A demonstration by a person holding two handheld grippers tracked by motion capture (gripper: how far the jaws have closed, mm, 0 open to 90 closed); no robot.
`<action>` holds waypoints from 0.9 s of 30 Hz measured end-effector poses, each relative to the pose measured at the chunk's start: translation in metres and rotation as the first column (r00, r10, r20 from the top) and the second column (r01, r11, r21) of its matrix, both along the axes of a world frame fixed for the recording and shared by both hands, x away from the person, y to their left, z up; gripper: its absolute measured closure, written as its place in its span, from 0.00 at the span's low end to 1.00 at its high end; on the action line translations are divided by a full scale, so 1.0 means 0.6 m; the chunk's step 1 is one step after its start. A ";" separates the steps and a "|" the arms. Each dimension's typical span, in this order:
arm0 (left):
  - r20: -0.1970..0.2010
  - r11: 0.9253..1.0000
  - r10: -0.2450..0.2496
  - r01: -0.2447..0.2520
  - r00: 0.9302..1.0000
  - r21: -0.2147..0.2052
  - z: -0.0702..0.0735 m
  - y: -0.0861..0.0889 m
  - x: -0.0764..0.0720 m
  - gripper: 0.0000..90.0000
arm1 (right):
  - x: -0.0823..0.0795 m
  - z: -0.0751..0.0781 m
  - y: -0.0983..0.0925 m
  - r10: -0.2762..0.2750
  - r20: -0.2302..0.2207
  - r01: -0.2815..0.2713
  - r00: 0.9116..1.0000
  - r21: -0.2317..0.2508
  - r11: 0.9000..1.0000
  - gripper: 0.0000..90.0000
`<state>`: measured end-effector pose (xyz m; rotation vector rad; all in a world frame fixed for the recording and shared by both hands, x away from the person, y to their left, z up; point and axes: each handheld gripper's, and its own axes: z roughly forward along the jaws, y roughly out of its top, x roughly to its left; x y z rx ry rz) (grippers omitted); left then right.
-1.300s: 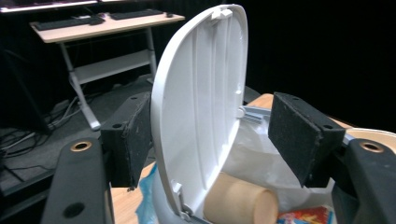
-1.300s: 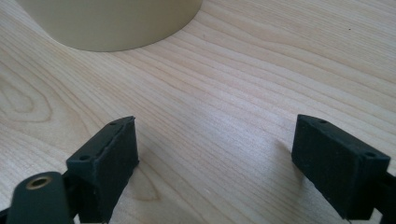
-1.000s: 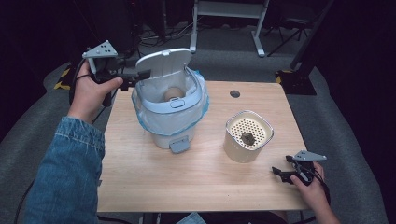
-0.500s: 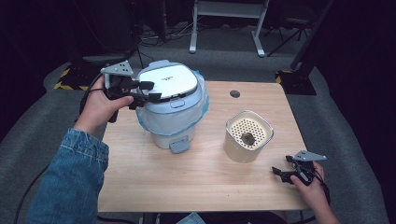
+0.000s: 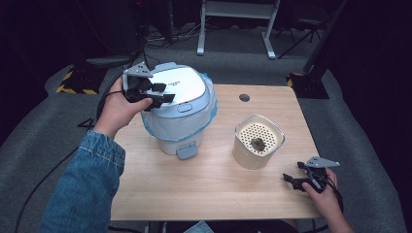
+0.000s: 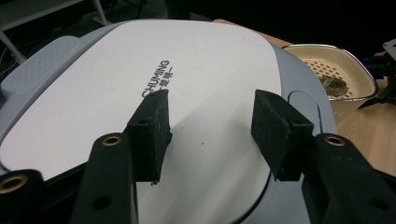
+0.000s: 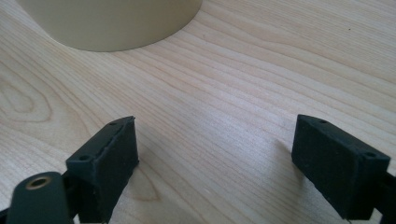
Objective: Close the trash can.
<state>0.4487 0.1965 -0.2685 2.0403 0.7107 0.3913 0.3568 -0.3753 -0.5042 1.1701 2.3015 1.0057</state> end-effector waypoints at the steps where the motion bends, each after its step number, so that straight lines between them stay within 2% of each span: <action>1: -0.001 1.000 0.009 -0.009 1.000 0.003 0.000 -0.002 -0.001 0.53 | 0.000 0.000 0.000 0.000 0.000 0.000 1.000 0.000 1.000 0.16; 3: -0.005 1.000 0.007 -0.007 1.000 0.025 0.003 -0.006 0.000 0.54 | 0.000 0.000 0.000 0.000 0.000 0.000 1.000 0.000 1.000 0.16; 4: -0.007 0.998 0.006 -0.006 1.000 0.065 0.005 -0.009 -0.001 0.56 | 0.000 0.000 0.000 0.000 0.000 0.000 1.000 0.000 1.000 0.16; 5: 0.007 0.997 0.010 -0.010 1.000 0.071 0.004 -0.013 -0.002 0.59 | 0.000 0.000 0.000 0.000 0.000 0.000 1.000 0.000 1.000 0.16; 7: 0.036 0.996 0.003 -0.007 0.999 0.092 0.004 -0.018 -0.005 0.60 | 0.000 0.000 0.000 0.000 0.000 0.000 1.000 0.000 1.000 0.16; 10: 0.055 0.996 0.006 -0.011 0.998 0.090 0.004 -0.019 -0.006 0.59 | 0.000 0.000 0.000 0.000 0.000 0.000 1.000 0.000 1.000 0.16; 12: 0.051 0.997 0.017 -0.021 0.999 0.081 0.002 -0.020 -0.007 0.52 | 0.000 0.000 0.000 0.000 0.000 0.000 1.000 0.000 1.000 0.16; 14: 0.056 0.997 0.021 -0.025 0.998 0.069 -0.002 -0.023 -0.012 0.37 | 0.000 0.000 0.000 0.000 0.000 0.000 1.000 0.000 1.000 0.16; 16: 0.065 0.999 0.008 -0.011 0.998 0.047 -0.002 -0.024 -0.021 0.34 | 0.000 0.000 0.000 0.000 0.000 0.000 1.000 0.000 1.000 0.16; 19: 0.058 1.000 -0.018 0.018 0.998 0.000 0.002 -0.024 -0.045 0.33 | 0.000 0.000 0.000 0.000 0.000 0.000 1.000 0.000 1.000 0.16; 21: 0.060 1.000 -0.022 0.022 0.998 -0.004 0.003 -0.023 -0.062 0.32 | 0.000 0.000 0.000 0.000 0.000 0.000 1.000 0.000 1.000 0.16; 23: 0.065 1.000 -0.017 0.016 0.998 0.012 0.003 -0.022 -0.078 0.32 | 0.000 0.000 0.000 0.000 0.000 0.000 1.000 0.000 1.000 0.16; 27: 0.067 1.000 -0.008 0.009 0.998 -0.014 0.003 -0.016 -0.113 0.31 | 0.000 0.000 0.000 0.000 0.000 0.000 1.000 0.000 1.000 0.16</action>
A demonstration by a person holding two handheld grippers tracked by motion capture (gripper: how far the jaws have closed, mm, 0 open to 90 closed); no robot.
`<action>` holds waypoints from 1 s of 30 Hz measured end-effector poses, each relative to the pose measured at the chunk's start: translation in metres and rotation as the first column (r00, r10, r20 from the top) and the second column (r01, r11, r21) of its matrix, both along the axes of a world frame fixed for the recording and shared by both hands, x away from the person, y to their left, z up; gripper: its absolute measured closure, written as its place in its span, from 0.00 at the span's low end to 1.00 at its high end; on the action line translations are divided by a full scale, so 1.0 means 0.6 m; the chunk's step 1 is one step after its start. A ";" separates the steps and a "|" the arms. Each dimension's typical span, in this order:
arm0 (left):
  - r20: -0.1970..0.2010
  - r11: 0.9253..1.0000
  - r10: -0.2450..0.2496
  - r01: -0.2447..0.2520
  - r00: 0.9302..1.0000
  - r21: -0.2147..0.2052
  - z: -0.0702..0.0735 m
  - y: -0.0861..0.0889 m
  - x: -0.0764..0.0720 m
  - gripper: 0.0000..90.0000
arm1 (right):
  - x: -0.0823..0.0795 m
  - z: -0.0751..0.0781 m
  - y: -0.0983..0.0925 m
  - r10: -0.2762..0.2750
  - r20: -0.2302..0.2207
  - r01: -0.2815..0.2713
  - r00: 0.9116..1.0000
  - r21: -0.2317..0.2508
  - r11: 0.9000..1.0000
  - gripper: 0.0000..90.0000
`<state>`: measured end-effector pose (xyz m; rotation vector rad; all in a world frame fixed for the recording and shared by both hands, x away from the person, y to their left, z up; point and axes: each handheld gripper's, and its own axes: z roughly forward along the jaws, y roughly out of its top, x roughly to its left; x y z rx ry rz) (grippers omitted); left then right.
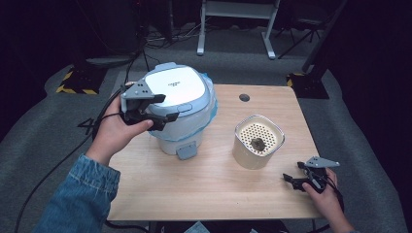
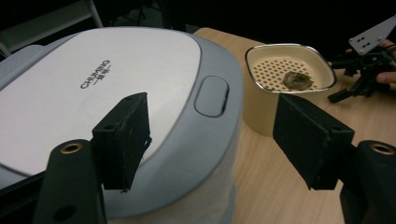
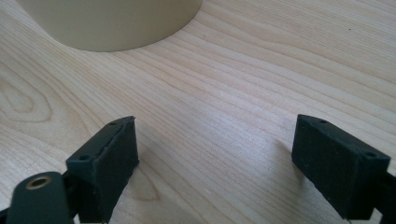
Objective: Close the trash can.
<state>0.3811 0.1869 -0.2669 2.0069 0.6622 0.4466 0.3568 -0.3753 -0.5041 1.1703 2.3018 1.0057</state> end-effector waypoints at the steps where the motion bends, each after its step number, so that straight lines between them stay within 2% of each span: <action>1: -0.002 1.000 0.004 -0.004 1.000 -0.008 -0.001 0.002 -0.008 0.31 | 0.000 0.000 0.000 0.000 0.000 0.000 1.000 0.000 1.000 0.16; 4: -0.012 0.998 0.062 -0.062 0.998 0.003 -0.008 0.009 -0.030 0.31 | 0.000 0.000 0.000 0.000 0.000 0.000 1.000 0.000 1.000 0.16; 6: -0.019 0.994 0.104 -0.103 0.994 0.033 -0.014 0.011 -0.039 0.32 | 0.000 0.000 0.000 0.000 0.000 0.000 1.000 0.000 1.000 0.16; 7: -0.010 0.991 0.123 -0.122 0.992 0.057 -0.019 0.013 -0.044 0.32 | 0.000 0.000 0.000 0.000 0.000 0.000 1.000 0.000 1.000 0.16; 8: -0.010 0.989 0.132 -0.131 0.991 0.061 -0.024 0.015 -0.049 0.32 | 0.000 0.000 0.000 -0.001 0.000 0.001 1.000 0.000 1.000 0.16; 12: -0.019 0.990 0.141 -0.140 0.990 0.033 -0.044 0.027 -0.069 0.31 | 0.000 0.000 0.000 0.000 0.000 0.000 1.000 0.000 1.000 0.16; 18: -0.038 0.989 0.150 -0.150 0.988 0.013 -0.079 0.040 -0.097 0.31 | 0.000 0.000 0.000 0.000 0.000 0.000 1.000 0.000 1.000 0.16; 23: -0.040 0.985 0.172 -0.172 0.984 -0.002 -0.111 0.047 -0.109 0.31 | 0.000 0.000 0.000 0.000 0.000 0.000 1.000 0.000 1.000 0.16; 28: -0.070 0.982 0.181 -0.184 0.981 -0.042 -0.148 0.056 -0.115 0.30 | 0.000 0.000 0.000 0.000 0.000 0.000 1.000 0.000 1.000 0.16; 30: -0.067 0.980 0.194 -0.197 0.979 -0.041 -0.163 0.060 -0.120 0.29 | 0.000 0.000 0.000 0.000 0.000 0.000 1.000 0.000 1.000 0.16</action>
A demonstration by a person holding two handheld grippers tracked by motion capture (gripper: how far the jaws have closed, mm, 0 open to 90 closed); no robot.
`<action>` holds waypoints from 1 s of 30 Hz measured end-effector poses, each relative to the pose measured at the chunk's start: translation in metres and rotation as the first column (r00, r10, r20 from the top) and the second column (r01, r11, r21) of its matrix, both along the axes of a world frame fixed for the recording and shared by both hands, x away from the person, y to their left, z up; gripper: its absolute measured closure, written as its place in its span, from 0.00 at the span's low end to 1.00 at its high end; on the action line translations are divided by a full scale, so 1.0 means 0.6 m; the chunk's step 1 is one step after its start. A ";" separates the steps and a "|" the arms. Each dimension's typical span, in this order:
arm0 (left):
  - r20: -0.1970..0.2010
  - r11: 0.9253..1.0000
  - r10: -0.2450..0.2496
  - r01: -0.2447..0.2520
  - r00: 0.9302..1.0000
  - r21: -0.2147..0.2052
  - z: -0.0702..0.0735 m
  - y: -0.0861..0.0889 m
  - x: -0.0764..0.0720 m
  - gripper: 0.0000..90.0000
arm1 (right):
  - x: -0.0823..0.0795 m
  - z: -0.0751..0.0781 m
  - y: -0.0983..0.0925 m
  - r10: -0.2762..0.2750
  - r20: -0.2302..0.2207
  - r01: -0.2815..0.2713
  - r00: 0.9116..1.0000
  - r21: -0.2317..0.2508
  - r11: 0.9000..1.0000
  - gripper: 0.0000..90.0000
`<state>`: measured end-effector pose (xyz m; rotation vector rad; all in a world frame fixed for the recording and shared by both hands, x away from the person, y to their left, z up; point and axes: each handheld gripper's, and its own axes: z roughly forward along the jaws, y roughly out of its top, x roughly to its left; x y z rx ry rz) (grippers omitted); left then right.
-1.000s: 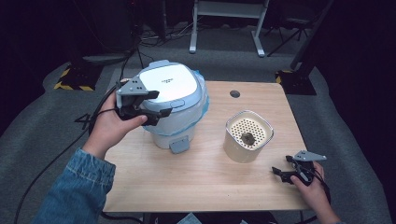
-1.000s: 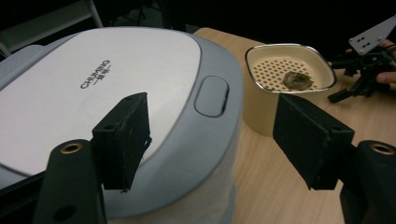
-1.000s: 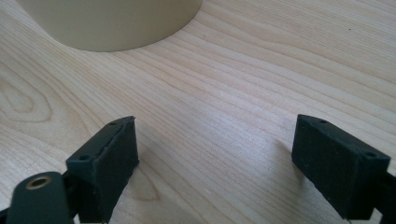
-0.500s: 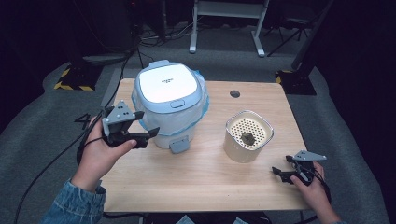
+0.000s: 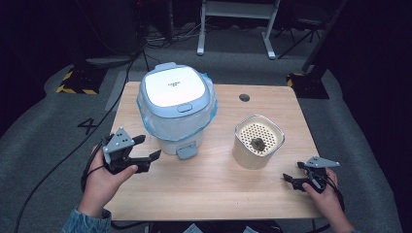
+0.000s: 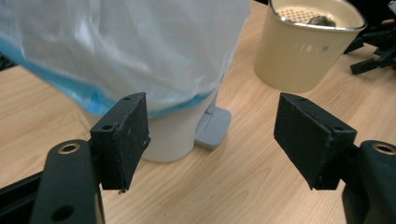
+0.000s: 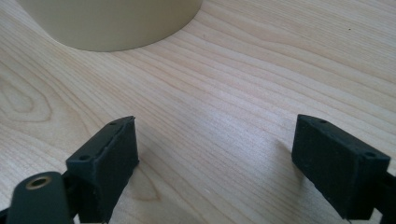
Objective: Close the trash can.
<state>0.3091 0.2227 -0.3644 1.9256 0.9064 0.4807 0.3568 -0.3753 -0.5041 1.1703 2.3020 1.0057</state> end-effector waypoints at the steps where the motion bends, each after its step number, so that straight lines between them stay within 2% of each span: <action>1: 0.002 1.000 0.007 -0.007 1.000 -0.004 -0.008 0.001 -0.003 0.29 | 0.000 0.000 0.000 0.000 0.000 0.000 1.000 0.000 1.000 0.16; 3: 0.006 1.000 0.015 -0.015 1.000 -0.018 -0.025 0.001 -0.009 0.29 | 0.000 0.000 0.000 0.000 0.000 0.000 1.000 0.000 1.000 0.16; 6: -0.012 0.999 0.024 -0.024 1.000 -0.035 -0.051 0.001 -0.012 0.29 | 0.000 0.000 0.000 0.000 0.000 0.000 1.000 0.000 1.000 0.16; 8: -0.037 0.999 0.033 -0.033 0.999 0.006 -0.066 0.001 -0.011 0.29 | 0.000 0.000 0.000 0.000 0.000 0.000 1.000 0.000 1.000 0.16; 10: -0.039 0.997 0.057 -0.055 0.998 0.047 -0.078 0.000 -0.013 0.29 | 0.000 0.000 0.000 0.000 0.000 0.000 1.000 0.000 1.000 0.16; 12: -0.057 0.995 0.070 -0.066 0.996 0.080 -0.091 -0.001 -0.013 0.29 | 0.000 0.000 0.000 0.000 0.000 0.000 1.000 0.000 1.000 0.16; 22: -0.157 0.995 0.077 -0.066 0.985 0.074 -0.164 0.000 -0.002 0.29 | 0.000 0.000 0.000 0.001 0.000 -0.001 1.000 0.000 1.000 0.16; 30: -0.213 0.989 0.104 -0.077 0.971 0.129 -0.211 0.004 0.012 0.28 | 0.000 0.000 0.000 0.001 0.000 -0.001 1.000 0.001 1.000 0.16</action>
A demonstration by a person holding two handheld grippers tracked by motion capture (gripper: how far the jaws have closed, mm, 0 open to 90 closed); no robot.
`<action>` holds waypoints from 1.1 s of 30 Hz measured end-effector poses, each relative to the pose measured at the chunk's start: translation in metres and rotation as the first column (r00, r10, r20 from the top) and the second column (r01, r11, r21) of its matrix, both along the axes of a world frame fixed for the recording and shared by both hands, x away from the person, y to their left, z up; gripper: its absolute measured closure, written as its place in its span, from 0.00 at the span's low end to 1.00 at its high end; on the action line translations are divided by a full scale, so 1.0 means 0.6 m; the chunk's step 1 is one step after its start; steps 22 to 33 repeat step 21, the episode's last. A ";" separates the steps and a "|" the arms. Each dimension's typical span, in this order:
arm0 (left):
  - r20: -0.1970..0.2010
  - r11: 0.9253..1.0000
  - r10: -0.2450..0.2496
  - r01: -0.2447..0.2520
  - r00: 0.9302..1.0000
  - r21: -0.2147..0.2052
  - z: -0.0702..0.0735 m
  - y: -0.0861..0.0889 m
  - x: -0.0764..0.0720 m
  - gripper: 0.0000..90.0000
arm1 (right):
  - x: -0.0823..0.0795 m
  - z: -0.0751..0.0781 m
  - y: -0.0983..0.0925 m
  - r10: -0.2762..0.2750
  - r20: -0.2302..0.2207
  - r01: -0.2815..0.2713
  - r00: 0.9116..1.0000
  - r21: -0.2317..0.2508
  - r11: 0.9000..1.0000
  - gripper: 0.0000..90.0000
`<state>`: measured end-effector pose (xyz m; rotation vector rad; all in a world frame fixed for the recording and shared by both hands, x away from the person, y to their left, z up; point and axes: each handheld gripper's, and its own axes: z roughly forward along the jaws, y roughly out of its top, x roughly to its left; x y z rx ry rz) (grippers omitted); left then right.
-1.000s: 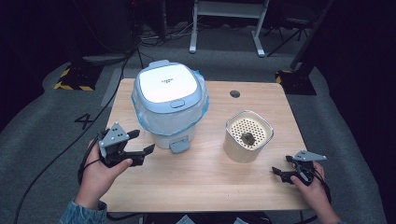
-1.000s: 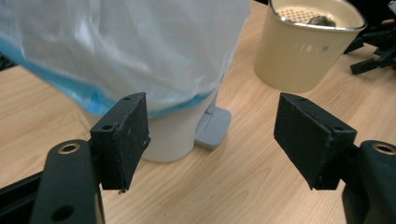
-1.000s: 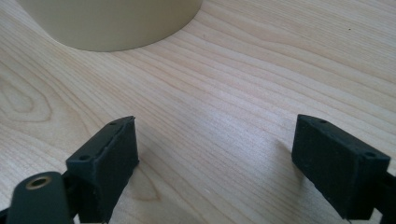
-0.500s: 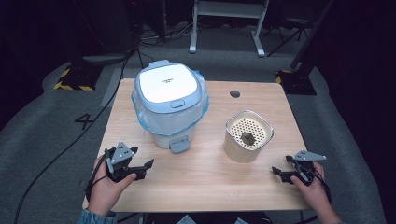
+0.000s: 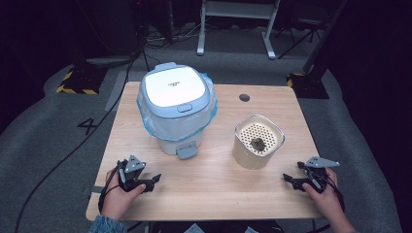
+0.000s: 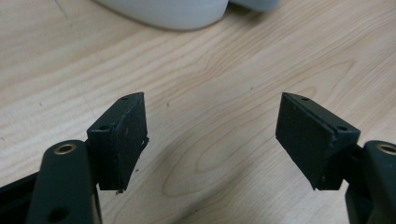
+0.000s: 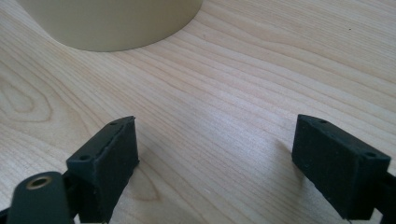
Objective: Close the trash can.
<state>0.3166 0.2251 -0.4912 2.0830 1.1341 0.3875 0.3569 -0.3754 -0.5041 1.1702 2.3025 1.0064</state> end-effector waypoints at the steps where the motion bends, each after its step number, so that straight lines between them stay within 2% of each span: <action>1: -0.004 1.000 0.008 -0.008 1.000 0.004 -0.004 0.000 0.001 0.28 | 0.000 0.000 0.000 0.000 0.000 0.000 1.000 0.000 1.000 0.16; 5: -0.018 0.998 0.053 -0.052 0.998 0.047 -0.016 0.000 0.009 0.23 | 0.000 0.000 0.000 0.000 0.000 0.000 1.000 0.000 1.000 0.16; 7: 0.006 0.998 0.029 -0.029 1.000 0.062 -0.022 0.000 0.012 0.21 | 0.000 0.000 0.000 0.000 0.000 0.000 1.000 0.000 1.000 0.16; 9: 0.003 0.997 0.016 -0.016 1.000 0.072 -0.022 0.000 0.014 0.18 | 0.000 0.000 0.000 0.000 0.000 0.000 1.000 0.000 1.000 0.16; 16: 0.001 0.997 0.011 -0.011 1.000 0.075 -0.023 -0.002 0.018 0.14 | 0.000 0.000 0.000 0.000 0.000 0.000 1.000 0.000 1.000 0.16; 33: 0.002 0.997 0.012 -0.012 1.000 0.075 -0.023 -0.002 0.018 0.14 | 0.000 0.000 0.000 0.000 0.001 0.000 1.000 -0.001 1.000 0.16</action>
